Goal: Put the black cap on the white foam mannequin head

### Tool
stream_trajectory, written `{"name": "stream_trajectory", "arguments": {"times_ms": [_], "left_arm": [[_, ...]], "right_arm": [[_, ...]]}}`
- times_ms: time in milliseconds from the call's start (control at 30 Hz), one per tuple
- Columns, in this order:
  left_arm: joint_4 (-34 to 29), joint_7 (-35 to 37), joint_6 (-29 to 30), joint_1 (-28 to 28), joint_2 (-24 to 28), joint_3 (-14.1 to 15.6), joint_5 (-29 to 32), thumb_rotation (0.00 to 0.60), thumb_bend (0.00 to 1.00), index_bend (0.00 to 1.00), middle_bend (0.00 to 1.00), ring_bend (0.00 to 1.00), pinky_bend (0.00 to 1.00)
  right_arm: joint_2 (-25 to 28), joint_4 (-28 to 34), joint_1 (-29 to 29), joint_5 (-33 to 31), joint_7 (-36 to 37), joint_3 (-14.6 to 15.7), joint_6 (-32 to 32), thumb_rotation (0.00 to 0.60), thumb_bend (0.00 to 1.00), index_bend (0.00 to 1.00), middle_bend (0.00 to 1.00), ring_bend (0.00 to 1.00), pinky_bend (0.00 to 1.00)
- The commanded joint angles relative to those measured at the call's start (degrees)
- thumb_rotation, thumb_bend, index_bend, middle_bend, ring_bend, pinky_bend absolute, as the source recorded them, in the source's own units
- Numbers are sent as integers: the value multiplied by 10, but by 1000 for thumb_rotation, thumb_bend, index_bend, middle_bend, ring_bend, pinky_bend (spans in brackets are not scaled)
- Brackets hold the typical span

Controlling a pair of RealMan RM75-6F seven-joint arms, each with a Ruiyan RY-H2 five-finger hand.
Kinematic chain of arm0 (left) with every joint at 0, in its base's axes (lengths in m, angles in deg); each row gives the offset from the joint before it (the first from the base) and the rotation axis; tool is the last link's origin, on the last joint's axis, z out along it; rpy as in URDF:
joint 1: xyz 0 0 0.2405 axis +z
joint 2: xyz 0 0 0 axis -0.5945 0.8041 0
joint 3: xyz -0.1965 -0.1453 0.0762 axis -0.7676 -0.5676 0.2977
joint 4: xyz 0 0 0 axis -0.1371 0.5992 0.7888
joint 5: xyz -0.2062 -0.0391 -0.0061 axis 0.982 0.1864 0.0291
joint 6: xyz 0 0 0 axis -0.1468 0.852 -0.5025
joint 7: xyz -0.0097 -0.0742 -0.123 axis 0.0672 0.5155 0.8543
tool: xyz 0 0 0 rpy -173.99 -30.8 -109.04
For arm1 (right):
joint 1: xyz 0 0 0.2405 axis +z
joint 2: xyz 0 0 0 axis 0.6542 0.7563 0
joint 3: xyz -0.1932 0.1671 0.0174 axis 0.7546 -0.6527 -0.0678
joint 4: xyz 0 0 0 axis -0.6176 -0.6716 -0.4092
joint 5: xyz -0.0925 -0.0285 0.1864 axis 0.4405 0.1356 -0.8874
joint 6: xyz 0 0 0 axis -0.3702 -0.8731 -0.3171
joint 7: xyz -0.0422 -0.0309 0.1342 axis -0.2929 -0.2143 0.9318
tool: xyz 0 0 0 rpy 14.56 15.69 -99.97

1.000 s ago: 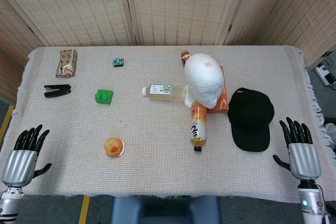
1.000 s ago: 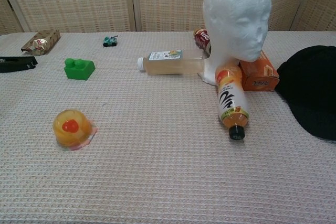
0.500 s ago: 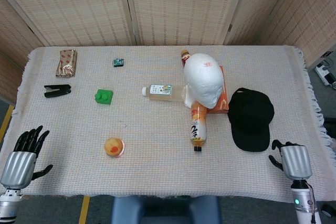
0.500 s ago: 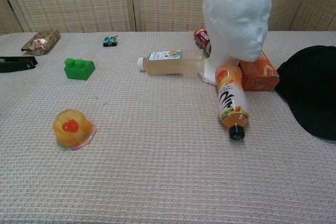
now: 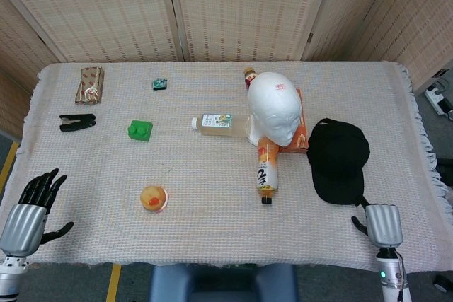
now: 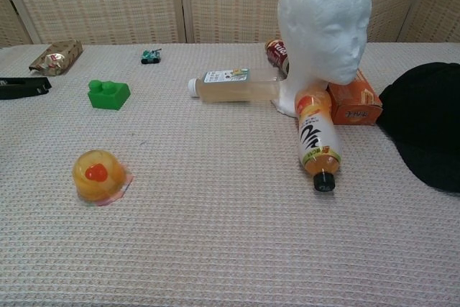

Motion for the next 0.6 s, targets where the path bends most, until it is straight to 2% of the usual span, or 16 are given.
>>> {"name": "stream_trajectory", "arguments": {"times_ms": [33,267,600], "left_arm": [[-1,1,0,0,1,0,1,600,164,0,0,0,135],[1,4,15,4,-9,-9,5,600,162,0,0,0,139],[10,14,13,1,-15,-8,2,600,153,0,0,0,148]], "right_arm": [[-35,-51,7,-8,26,-13,-4,600,99,481,1000,1000,1000],[-87,-148,28,-12,63,-22,9,600,160,470,1000,1000,1000],[-124,-215,40,-12,95,-18,18,600,198,474,1000,1000,1000]]}}
